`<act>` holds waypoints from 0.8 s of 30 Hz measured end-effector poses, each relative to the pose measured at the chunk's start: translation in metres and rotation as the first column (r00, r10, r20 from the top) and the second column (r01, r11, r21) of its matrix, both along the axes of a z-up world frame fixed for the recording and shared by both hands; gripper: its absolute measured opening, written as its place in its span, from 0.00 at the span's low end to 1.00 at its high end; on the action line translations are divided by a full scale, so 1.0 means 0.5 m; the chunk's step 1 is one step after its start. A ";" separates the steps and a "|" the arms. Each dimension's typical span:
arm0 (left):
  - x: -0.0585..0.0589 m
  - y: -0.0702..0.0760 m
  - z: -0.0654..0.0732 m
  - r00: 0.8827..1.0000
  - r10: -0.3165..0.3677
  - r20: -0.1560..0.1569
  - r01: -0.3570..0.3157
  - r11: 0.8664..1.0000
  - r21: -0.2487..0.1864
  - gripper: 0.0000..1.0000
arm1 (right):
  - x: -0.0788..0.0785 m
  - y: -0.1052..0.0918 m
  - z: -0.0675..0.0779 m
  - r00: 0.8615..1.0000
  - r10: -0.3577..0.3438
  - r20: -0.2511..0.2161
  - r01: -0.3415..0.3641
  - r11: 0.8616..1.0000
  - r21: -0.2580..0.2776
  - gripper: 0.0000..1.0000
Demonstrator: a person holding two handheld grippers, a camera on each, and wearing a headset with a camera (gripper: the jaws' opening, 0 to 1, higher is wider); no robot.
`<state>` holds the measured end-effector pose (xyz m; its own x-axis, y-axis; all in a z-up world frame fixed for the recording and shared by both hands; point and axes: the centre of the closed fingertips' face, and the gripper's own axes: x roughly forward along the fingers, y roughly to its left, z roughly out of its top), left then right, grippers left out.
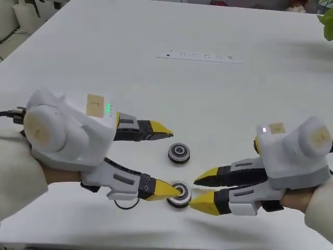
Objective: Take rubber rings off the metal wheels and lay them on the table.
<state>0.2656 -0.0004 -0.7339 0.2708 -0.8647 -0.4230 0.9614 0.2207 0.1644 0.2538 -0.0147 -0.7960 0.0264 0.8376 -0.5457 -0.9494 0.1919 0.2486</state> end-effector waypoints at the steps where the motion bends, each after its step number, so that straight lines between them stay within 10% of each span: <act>1: 0.000 -0.003 -0.003 1.000 -0.002 0.000 0.002 1.000 -0.001 0.56 | 0.000 0.001 -0.001 1.000 0.003 0.002 -0.003 1.000 -0.001 0.25; 24: -0.016 -0.018 -0.097 0.995 -0.006 -0.101 0.011 0.999 0.052 0.24 | -0.002 0.008 -0.024 0.999 0.033 0.040 -0.031 0.999 -0.037 0.16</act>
<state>0.2576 -0.0094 -0.7824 0.2170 -0.8429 -0.4924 0.9755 0.2058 0.0776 0.2526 -0.0105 -0.8078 0.0228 0.8178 -0.5751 -0.9645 0.1695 0.2027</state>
